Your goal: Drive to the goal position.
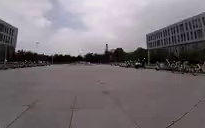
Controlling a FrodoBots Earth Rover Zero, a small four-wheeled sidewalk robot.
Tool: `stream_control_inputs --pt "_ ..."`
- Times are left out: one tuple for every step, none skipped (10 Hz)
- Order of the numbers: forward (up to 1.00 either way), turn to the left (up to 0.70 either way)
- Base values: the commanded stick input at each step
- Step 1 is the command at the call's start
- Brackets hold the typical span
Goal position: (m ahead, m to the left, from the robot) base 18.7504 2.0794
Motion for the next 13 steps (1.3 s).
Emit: stream_control_inputs --pt "0.7 0.0" --pt "0.7 0.0" --pt "0.7 0.0" --pt "0.7 0.0" --pt "0.7 0.0" --pt "0.7 0.0" --pt "0.7 0.0" --pt "0.7 0.0" --pt "0.7 0.0" --pt "0.7 0.0" --pt "0.7 0.0" --pt "0.7 0.0" --pt "0.7 0.0"
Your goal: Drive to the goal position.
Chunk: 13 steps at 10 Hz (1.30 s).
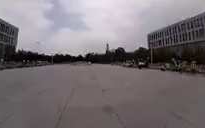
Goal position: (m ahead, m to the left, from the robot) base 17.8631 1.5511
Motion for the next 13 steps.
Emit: stream_control_inputs --pt "0.7 0.0" --pt "0.7 0.0" --pt "0.7 0.0" --pt "0.7 0.0" --pt "0.7 0.0" --pt "0.7 0.0" --pt "0.7 0.0" --pt "0.7 0.0" --pt "0.7 0.0" --pt "0.7 0.0" --pt "0.7 0.0" --pt "0.7 0.0" --pt "0.7 0.0"
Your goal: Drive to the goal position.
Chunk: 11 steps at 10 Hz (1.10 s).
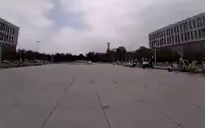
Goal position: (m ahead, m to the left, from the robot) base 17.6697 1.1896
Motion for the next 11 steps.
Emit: stream_control_inputs --pt "0.7 0.0" --pt "0.7 0.0" --pt "0.7 0.0" --pt "0.7 0.0" --pt "0.7 0.0" --pt "0.7 0.0" --pt "0.7 0.0" --pt "0.7 0.0" --pt "0.7 0.0" --pt "0.7 0.0" --pt "0.7 0.0"
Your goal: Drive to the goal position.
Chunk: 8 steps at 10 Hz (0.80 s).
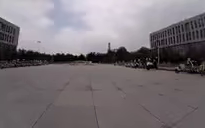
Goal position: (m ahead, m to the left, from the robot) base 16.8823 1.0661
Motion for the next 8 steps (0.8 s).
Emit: stream_control_inputs --pt "0.7 0.0" --pt "0.7 0.0" --pt "0.7 0.0" --pt "0.7 0.0" --pt "0.7 0.0" --pt "0.7 0.0" --pt "0.7 0.0" --pt "0.7 0.0"
